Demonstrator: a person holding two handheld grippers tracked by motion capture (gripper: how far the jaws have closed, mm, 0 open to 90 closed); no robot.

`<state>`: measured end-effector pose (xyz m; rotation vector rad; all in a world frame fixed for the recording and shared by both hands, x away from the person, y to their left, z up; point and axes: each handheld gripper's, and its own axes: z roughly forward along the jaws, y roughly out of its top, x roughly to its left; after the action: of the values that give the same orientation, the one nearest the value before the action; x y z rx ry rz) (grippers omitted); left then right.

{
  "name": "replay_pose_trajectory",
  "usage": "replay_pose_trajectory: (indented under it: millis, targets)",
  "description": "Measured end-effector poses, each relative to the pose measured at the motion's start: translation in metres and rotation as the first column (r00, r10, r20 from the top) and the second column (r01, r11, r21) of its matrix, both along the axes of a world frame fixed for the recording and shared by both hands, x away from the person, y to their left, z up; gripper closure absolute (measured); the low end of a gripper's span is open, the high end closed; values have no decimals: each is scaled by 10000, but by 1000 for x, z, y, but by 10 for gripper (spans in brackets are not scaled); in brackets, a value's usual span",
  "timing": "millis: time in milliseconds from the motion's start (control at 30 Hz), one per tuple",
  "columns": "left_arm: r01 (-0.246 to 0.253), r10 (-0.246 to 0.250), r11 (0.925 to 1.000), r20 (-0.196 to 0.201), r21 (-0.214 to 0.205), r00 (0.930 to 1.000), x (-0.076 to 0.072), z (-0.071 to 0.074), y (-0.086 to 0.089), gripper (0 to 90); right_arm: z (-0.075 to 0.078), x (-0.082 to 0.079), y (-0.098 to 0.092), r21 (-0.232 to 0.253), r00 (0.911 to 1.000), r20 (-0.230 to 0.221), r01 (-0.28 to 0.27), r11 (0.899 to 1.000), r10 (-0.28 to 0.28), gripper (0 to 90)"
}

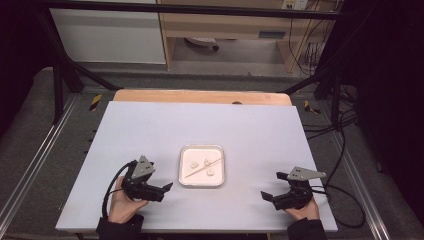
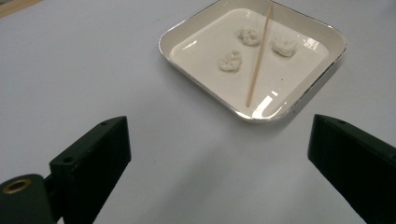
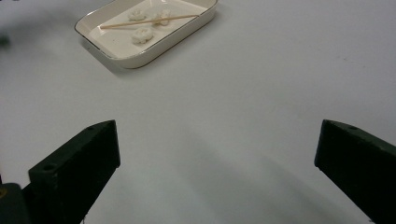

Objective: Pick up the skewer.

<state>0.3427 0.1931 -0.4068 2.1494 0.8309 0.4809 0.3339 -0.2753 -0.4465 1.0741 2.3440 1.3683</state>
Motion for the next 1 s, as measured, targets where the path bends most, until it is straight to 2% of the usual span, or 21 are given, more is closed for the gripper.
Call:
replay_pose_trajectory:
  millis: [233,300,467,667,867,1000]
  targets:
    - [164,-163,9998,-135,108,9998,7,3,-21,97,0,0,0,-86,10000,27,-55,9999,55,8]
    - [226,-219,9992,-240,330,9995,11,3,-32,108,-1,1,0,-95,10000,34,-44,9999,45,8]
    - [382,-366,9981,-340,486,9988,18,1,-47,158,-1,0,0,-100,10000,18,-42,9999,42,8]
    - [508,-488,9969,-354,597,9982,25,-1,-63,242,-1,1,0,-119,10000,16,-43,9999,44,8]
    - [549,-538,9974,-248,470,9982,31,-5,-74,360,-1,1,1,-101,10000,-14,-42,9999,42,8]
    - [704,-686,9966,-422,423,9967,38,-7,-80,450,-1,1,1,-93,10000,-33,-56,9999,56,9]
